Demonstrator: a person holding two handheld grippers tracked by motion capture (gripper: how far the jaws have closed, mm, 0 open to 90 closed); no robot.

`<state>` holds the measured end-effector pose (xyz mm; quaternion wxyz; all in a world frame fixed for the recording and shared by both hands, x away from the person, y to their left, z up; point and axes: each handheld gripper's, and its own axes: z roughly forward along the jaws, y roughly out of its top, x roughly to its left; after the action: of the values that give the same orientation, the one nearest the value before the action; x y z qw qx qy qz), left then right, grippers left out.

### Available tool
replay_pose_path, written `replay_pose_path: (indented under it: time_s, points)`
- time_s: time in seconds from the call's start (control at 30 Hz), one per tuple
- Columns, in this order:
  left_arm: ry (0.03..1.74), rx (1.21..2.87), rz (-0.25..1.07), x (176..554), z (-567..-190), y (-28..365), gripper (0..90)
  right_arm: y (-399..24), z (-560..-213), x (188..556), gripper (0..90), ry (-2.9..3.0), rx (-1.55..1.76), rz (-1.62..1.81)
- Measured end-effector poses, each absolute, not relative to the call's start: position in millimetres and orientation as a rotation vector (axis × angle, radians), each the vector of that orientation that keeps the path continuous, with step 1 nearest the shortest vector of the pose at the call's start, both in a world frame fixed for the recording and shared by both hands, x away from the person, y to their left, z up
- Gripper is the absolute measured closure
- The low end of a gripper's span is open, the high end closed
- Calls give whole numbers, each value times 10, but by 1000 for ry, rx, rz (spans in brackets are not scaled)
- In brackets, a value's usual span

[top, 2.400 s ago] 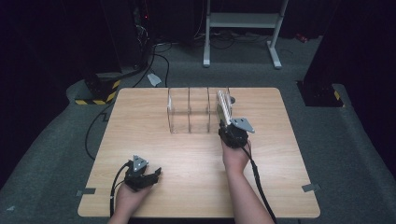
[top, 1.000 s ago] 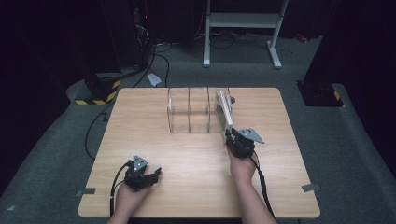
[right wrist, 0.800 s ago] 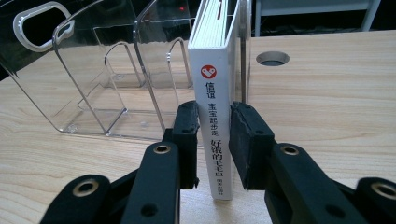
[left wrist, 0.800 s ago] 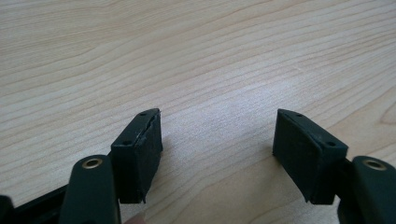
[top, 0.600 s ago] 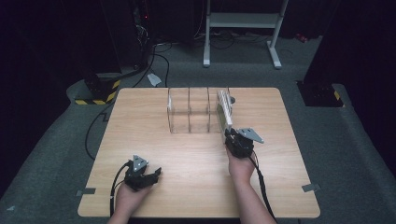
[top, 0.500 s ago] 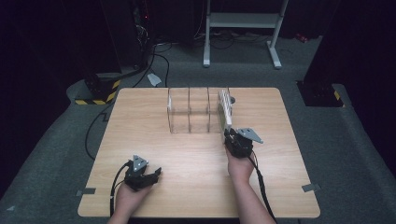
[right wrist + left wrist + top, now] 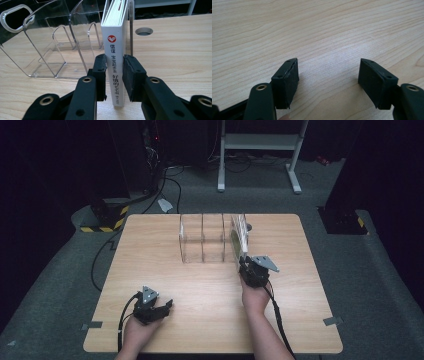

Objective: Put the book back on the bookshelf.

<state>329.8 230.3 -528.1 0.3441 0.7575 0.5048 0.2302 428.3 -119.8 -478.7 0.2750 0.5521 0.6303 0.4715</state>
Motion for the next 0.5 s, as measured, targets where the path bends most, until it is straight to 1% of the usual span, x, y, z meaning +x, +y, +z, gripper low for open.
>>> replay_pose_path:
  time_s: [0.5]
  points:
    - [1311, 1967, 598, 3300, -5282, 2302, 328, -1177, -4778, 4324, 722, 1698, 1482, 1262]
